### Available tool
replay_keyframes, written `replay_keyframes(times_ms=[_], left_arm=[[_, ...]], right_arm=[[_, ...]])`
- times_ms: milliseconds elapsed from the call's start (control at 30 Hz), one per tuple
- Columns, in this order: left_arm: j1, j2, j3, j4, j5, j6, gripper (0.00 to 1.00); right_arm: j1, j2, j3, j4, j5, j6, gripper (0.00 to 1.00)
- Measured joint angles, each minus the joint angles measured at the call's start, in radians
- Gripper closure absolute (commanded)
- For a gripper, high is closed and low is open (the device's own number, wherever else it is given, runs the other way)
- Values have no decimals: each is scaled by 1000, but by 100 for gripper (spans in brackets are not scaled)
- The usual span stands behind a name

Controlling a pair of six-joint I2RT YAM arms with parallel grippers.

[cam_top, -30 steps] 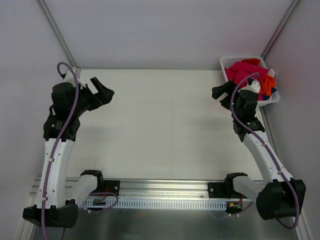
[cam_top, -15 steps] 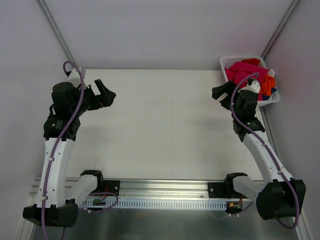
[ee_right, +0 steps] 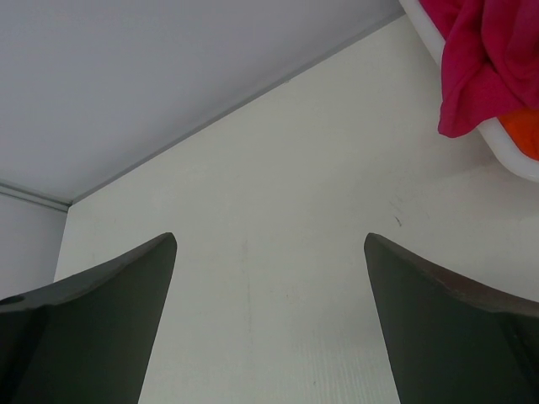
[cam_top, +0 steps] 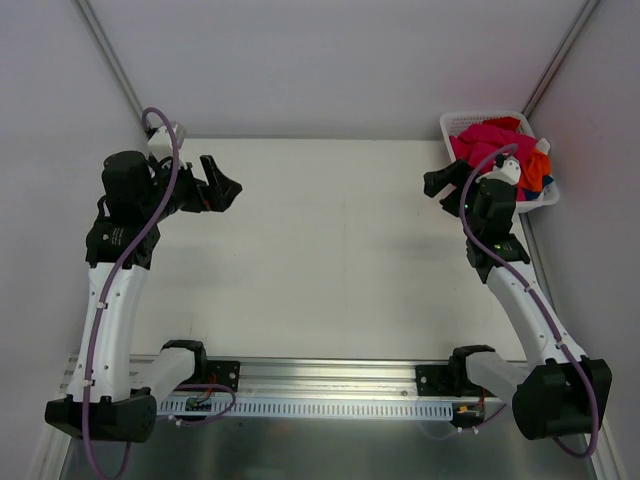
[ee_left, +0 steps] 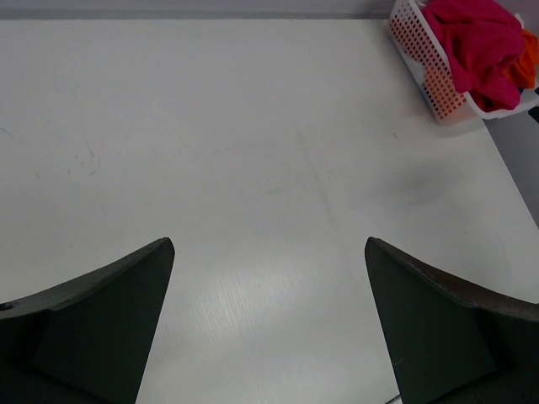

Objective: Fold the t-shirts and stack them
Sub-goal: Grab crumpled tshirt from bin with the right arm

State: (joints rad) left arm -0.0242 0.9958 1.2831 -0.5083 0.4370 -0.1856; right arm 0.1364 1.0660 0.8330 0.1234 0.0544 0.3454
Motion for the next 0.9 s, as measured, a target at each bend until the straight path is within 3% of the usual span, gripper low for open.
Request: replay_keyframes(times_ms=[433,900], left_arm=[[0,25,-49,-12,-14,-7,1],[0,-11,-70,-2,-161,-41,1]], right_arm=[[0,42,27,-21,-18,-10,1],[-16,96,121,-169,13,-37,0]])
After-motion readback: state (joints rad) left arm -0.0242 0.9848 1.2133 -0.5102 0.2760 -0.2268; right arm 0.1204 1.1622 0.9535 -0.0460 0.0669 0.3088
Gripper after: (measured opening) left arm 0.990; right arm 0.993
